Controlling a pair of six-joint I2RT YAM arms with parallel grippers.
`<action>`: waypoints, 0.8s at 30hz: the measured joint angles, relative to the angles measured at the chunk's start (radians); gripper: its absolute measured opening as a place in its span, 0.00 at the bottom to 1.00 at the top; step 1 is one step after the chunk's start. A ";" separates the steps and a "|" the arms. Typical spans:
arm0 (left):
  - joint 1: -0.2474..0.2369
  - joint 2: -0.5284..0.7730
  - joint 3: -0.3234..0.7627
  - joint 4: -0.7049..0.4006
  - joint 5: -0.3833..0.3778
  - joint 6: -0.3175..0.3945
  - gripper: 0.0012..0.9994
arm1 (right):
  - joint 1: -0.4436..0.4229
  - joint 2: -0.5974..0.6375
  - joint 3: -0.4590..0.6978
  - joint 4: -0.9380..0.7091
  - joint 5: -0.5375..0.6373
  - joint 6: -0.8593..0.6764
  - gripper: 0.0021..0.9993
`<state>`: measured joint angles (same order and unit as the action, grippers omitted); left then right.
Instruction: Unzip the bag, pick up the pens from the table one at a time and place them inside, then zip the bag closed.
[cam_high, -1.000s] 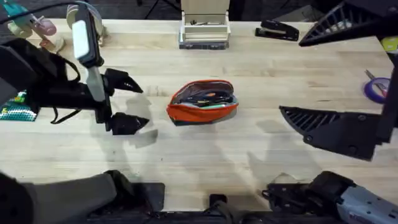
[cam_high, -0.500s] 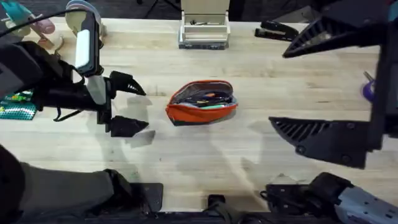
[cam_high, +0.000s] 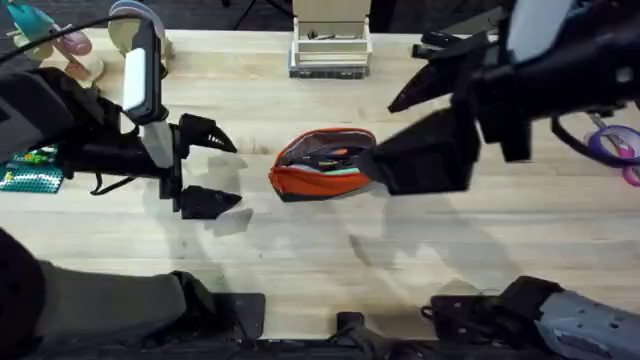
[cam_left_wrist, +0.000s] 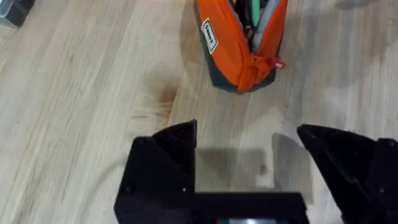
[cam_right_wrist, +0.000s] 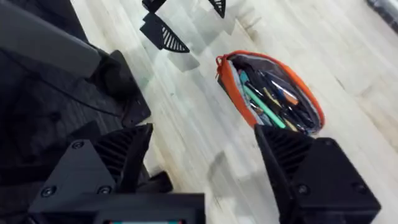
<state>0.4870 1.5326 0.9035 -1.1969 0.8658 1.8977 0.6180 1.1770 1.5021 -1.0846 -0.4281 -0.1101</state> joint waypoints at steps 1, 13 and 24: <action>0.000 0.000 0.000 0.000 0.000 0.000 0.99 | 0.001 0.004 0.000 0.008 -0.002 0.008 1.00; 0.000 0.000 0.000 0.000 0.002 0.000 0.99 | -0.040 0.021 0.000 0.061 -0.014 0.044 1.00; 0.000 0.000 0.000 0.000 0.002 0.003 0.99 | -0.110 0.094 0.000 0.061 -0.051 0.062 1.00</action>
<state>0.4870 1.5326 0.9035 -1.1969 0.8680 1.9011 0.5076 1.2710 1.5021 -1.0233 -0.4792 -0.0479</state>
